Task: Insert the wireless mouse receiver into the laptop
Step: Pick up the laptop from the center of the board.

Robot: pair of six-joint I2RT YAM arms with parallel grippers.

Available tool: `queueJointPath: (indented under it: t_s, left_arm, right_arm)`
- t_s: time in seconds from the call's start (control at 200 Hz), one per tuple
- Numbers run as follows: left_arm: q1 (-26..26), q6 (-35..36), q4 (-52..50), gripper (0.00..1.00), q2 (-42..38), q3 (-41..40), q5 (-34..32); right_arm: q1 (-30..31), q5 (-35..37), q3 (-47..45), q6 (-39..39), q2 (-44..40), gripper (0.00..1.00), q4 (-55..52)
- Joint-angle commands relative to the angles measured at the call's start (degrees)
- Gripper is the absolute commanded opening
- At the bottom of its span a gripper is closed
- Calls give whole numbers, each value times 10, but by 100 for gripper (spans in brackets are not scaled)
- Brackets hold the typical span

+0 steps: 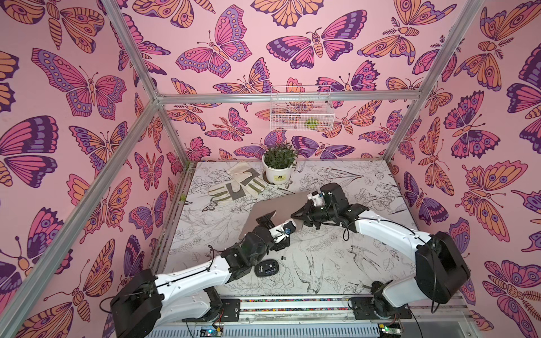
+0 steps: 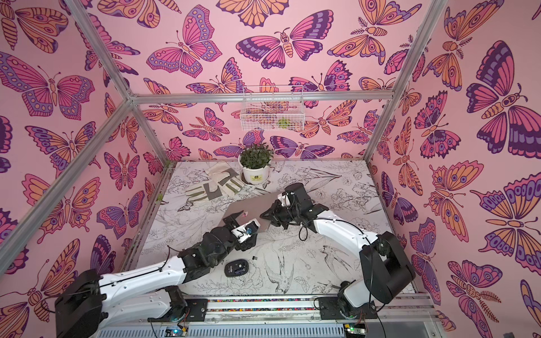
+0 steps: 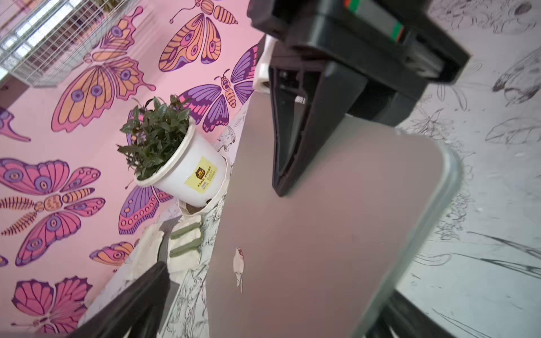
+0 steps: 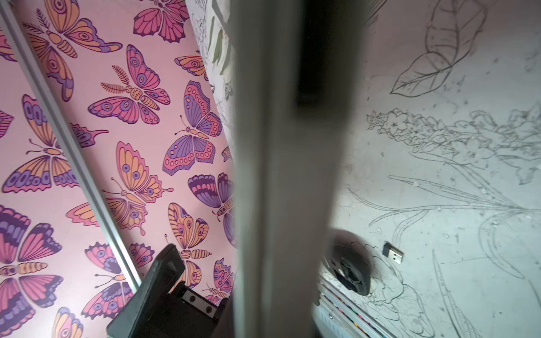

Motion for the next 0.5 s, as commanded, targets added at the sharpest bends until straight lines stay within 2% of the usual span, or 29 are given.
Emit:
queueJointPath:
  t_s: [0.0,0.085,0.135,0.27,0.366,0.496]
  left_arm:
    - [13,-198,-164,99,-78,63,25]
    - [46,-352,-250,99,-128,90,103]
    - [61,-458,-271,89,-156,89,116]
    - [99,-771,-304,72,-215,51,130]
    - [123,-945,-265,69,-232,7,167]
    - [127,-1152,-180,69,-213,-63,188]
  right_arm:
    - [-2,-3,9,-24,-8,0,54]
    - [-2,3,4,-21,-8,0,74]
    - [-2,9,-1,-22,-8,0,85]
    - [-2,24,-9,-36,-6,0,107]
    - [-2,36,-11,-49,-4,0,110]
    - [-1,37,-19,-38,8,0,154]
